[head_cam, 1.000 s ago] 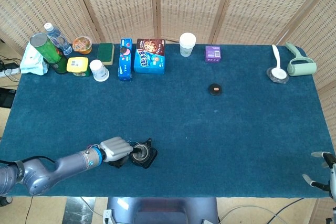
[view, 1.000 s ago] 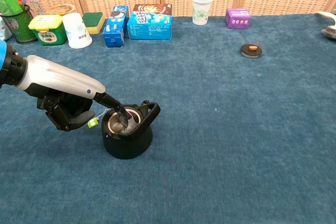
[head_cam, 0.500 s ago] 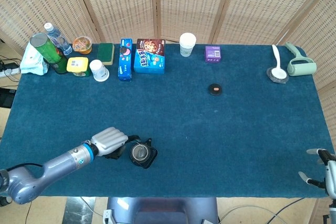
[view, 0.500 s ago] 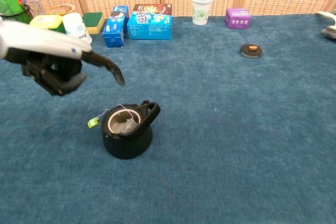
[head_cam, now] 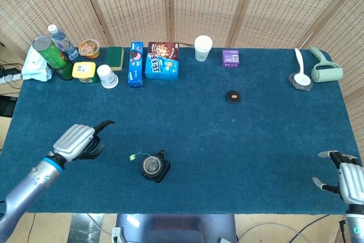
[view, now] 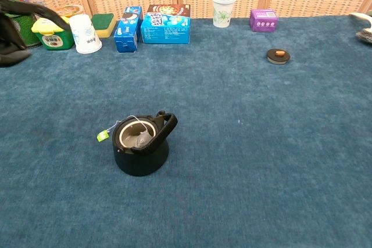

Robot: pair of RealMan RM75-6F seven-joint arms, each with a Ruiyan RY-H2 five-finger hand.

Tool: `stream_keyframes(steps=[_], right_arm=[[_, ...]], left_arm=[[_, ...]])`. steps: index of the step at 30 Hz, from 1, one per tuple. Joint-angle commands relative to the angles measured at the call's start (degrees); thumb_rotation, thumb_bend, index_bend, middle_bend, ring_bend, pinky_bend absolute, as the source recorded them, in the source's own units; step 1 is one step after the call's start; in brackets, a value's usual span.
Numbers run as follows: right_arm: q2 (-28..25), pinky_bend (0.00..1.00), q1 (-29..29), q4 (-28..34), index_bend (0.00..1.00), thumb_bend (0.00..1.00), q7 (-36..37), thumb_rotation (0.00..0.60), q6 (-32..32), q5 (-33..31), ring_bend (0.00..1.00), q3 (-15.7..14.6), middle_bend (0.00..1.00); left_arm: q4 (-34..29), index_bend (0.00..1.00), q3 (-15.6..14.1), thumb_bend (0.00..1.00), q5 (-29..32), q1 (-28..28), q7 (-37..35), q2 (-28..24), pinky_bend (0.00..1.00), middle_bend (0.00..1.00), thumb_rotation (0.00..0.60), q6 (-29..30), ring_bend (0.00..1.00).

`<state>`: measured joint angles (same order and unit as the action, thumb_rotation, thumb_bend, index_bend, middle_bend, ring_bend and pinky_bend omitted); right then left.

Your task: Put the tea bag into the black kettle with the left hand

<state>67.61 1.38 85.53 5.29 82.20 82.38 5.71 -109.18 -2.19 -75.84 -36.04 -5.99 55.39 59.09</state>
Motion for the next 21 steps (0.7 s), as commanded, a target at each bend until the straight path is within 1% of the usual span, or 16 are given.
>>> stream_keyframes(steps=[1, 3, 5, 6, 8, 10, 14, 17, 21], right_arm=[[-0.12, 0.25, 0.78, 0.71, 0.33, 0.17, -0.84, 0.6, -0.4, 0.59, 0.35, 0.1, 0.33], [0.03, 0.23, 1.31, 1.13, 0.32, 0.17, -1.57, 0.6, -0.59, 1.08, 0.32, 0.03, 0.32], [0.17, 0.23, 1.58, 1.33, 0.31, 0.17, -2.01, 0.6, -0.71, 1.2, 0.3, 0.01, 0.31], [0.21, 0.22, 1.75, 1.47, 0.31, 0.17, -2.25, 0.6, -0.77, 1.28, 0.3, 0.01, 0.31], [0.2, 0.22, 2.16, 1.75, 0.3, 0.17, -2.85, 0.6, -0.94, 1.52, 0.29, 0.02, 0.3], [0.34, 0.21, 2.78, 2.09, 0.3, 0.17, -4.32, 0.6, -0.85, 2.03, 0.28, 0.2, 0.3], [0.91, 0.19, 3.33, 3.21, 0.3, 0.17, -5.95, 0.6, -0.25, 2.99, 0.24, 0.08, 0.28], [1.39, 0.17, 3.34, 3.35, 0.3, 0.17, -6.7, 0.6, 0.2, 3.66, 0.23, -0.4, 0.28], [1.31, 0.17, 3.6, 3.72, 0.3, 0.17, -7.39, 0.6, 0.3, 3.56, 0.23, -0.35, 0.28]], left_arm=[[1.58, 0.1, -1.64, 0.44, 0.02, 6.71, 2.78, 0.27, 0.65, 0.54, 0.6, 8.46, 0.52], [2.19, 0.1, -2.3, 0.44, 0.47, 10.2, 3.18, 0.52, 0.59, 0.45, 0.6, 12.35, 0.44], [2.62, 0.1, -2.71, 0.44, 0.31, 12.67, 2.98, 0.85, 0.53, 0.41, 0.6, 15.2, 0.4], [2.93, 0.1, -2.9, 0.44, 0.39, 13.92, 2.94, 0.98, 0.5, 0.4, 0.6, 16.49, 0.39], [3.57, 0.1, -3.37, 0.44, 0.71, 16.38, 2.97, 0.89, 0.48, 0.38, 0.6, 18.8, 0.37], [4.73, 0.1, -3.57, 0.44, 1.62, 19.93, 2.79, 1.12, 0.46, 0.35, 0.6, 22.75, 0.35], [8.93, 0.1, -2.8, 0.44, 0.56, 25.29, 1.81, 3.65, 0.41, 0.33, 0.6, 30.04, 0.33], [10.96, 0.1, -2.89, 0.44, -0.24, 27.93, 1.54, 4.82, 0.39, 0.33, 0.6, 32.39, 0.33], [11.33, 0.1, -2.43, 0.44, -1.24, 29.33, 0.42, 4.64, 0.38, 0.33, 0.6, 32.79, 0.33]])
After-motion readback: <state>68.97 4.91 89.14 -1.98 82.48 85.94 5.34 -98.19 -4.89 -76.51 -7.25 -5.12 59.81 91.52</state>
